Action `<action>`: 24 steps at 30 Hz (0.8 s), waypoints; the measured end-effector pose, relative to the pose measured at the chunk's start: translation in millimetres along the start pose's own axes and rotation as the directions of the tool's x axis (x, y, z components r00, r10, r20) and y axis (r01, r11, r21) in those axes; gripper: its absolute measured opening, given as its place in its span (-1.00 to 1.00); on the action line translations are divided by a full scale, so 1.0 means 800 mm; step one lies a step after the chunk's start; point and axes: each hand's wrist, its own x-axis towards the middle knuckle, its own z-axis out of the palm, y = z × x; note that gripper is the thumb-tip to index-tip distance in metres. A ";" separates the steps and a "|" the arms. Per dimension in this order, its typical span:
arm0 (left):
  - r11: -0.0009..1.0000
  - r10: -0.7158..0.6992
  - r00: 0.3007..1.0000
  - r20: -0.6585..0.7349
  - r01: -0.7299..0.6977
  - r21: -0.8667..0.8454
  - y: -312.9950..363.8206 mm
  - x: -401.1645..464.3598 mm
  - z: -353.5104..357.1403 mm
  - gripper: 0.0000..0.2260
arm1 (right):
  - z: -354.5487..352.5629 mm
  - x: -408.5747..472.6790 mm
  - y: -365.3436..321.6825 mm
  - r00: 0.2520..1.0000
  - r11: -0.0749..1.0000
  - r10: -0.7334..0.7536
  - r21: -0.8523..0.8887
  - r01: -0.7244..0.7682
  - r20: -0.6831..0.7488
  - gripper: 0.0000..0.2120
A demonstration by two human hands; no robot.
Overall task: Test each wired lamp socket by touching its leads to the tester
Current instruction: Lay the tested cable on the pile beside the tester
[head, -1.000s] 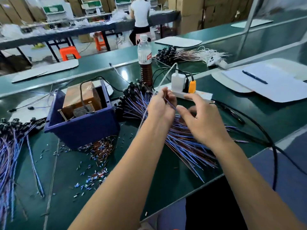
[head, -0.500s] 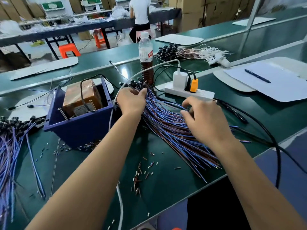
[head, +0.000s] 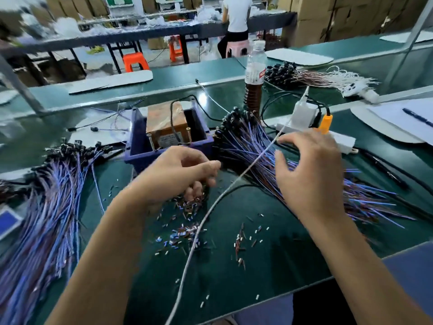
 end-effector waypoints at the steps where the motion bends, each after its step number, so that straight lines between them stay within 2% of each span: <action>1: 0.999 0.031 0.999 -0.022 -0.032 -0.027 -0.012 -0.015 -0.015 -0.74 | 0.006 -0.004 -0.017 0.999 0.998 -0.043 0.034 0.044 -0.019 -0.85; 3: 0.995 0.056 0.987 -0.151 -0.067 -0.072 -0.038 -0.041 -0.047 -0.68 | 0.023 -0.017 -0.059 0.990 0.981 -0.143 0.133 0.141 0.009 -0.90; 4: 0.993 0.048 0.964 -0.262 -0.073 -0.088 -0.052 -0.048 -0.061 -0.65 | 0.031 -0.024 -0.079 0.979 0.964 -0.200 0.186 0.189 0.043 -0.91; 5: 0.996 0.036 0.906 -0.421 -0.068 -0.062 -0.068 -0.056 -0.079 -0.63 | 0.041 -0.033 -0.103 0.961 0.942 -0.262 0.243 0.233 0.092 -0.91; 6: 0.999 0.038 0.810 -0.585 -0.022 0.035 -0.085 -0.059 -0.095 -0.64 | 0.050 -0.040 -0.124 0.936 0.923 -0.314 0.281 0.262 0.159 -0.91; 7: 0.976 0.060 0.662 -0.747 0.118 0.183 -0.108 -0.065 -0.117 -0.67 | 0.061 -0.049 -0.147 0.899 0.911 -0.357 0.307 0.275 0.252 -0.92; 8: 0.892 0.113 0.496 -0.861 0.331 0.307 -0.128 -0.069 -0.135 -0.71 | 0.072 -0.056 -0.167 0.855 0.908 -0.384 0.312 0.280 0.350 -0.91; 9: 0.785 0.164 0.368 -0.915 0.513 0.347 -0.143 -0.076 -0.148 -0.72 | 0.084 -0.062 -0.185 0.801 0.907 -0.402 0.312 0.282 0.444 -0.89; 10: 0.697 0.176 0.322 -0.930 0.626 0.349 -0.155 -0.084 -0.160 -0.72 | 0.099 -0.070 -0.207 0.743 0.906 -0.415 0.313 0.285 0.524 -0.87; 12: 0.570 0.162 0.374 -0.913 0.720 0.396 -0.171 -0.090 -0.173 -0.70 | 0.127 -0.084 -0.244 0.655 0.907 -0.422 0.291 0.305 0.627 -0.84; 15: 0.475 0.074 0.438 -0.896 0.774 0.418 -0.179 -0.088 -0.173 -0.70 | 0.162 -0.099 -0.282 0.609 0.916 -0.393 0.236 0.325 0.689 -0.83; 17: 0.491 0.027 0.430 -0.903 0.781 0.386 -0.180 -0.086 -0.173 -0.75 | 0.181 -0.101 -0.297 0.597 0.932 -0.348 0.196 0.306 0.723 -0.83; 20: 0.547 0.025 0.370 -0.929 0.772 0.322 -0.181 -0.086 -0.173 -0.87 | 0.203 -0.097 -0.304 0.558 0.948 -0.300 0.179 0.262 0.774 -0.79; 22: 0.581 0.071 0.337 -0.939 0.751 0.314 -0.178 -0.086 -0.169 -0.86 | 0.212 -0.095 -0.303 0.533 0.954 -0.286 0.187 0.233 0.797 -0.75; 24: 0.694 0.166 0.294 -0.941 0.643 0.323 -0.170 -0.084 -0.163 -0.87 | 0.216 -0.092 -0.301 0.552 0.966 -0.258 0.194 0.172 0.793 -0.81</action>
